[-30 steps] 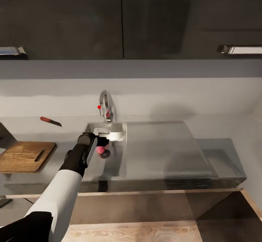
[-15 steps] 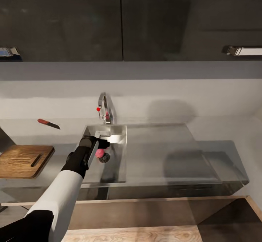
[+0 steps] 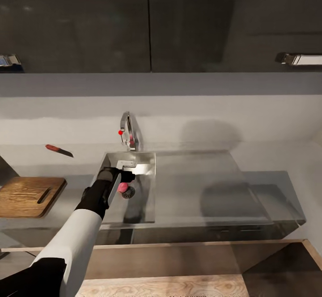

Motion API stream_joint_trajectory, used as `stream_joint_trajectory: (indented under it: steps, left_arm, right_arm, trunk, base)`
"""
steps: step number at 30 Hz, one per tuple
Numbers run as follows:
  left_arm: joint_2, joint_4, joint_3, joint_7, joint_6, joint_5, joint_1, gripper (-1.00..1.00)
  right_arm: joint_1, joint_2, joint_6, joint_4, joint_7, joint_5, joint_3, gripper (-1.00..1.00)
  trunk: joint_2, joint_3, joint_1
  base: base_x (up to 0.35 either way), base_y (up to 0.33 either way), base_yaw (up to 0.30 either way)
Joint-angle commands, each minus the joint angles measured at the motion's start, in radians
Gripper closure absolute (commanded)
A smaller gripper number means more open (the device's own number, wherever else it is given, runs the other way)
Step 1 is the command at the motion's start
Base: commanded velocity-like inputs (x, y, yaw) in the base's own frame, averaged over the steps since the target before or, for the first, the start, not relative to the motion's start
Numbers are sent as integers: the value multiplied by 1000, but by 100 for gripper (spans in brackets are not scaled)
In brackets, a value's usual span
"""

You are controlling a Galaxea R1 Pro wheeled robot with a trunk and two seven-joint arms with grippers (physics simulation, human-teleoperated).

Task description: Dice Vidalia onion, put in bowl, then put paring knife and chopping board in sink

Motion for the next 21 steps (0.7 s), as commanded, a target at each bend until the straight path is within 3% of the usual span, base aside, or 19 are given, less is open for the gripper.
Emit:
stream_joint_trajectory:
  steps: [1,21]
  left_arm:
    - [-1,-1,2,-2,5,-6,-1,-100]
    - [-1,22,4,-3,3,-7,-1,-100]
  right_arm:
    - [0,0,-2,0,-5,1,2,-100]
    - [0,0,-2,0,-5,1,2,-100]
  trunk:
    - [-2,-3,1]
    - [-2,-24,1]
  base:
    - [0,0,0]
    - [22,24,0]
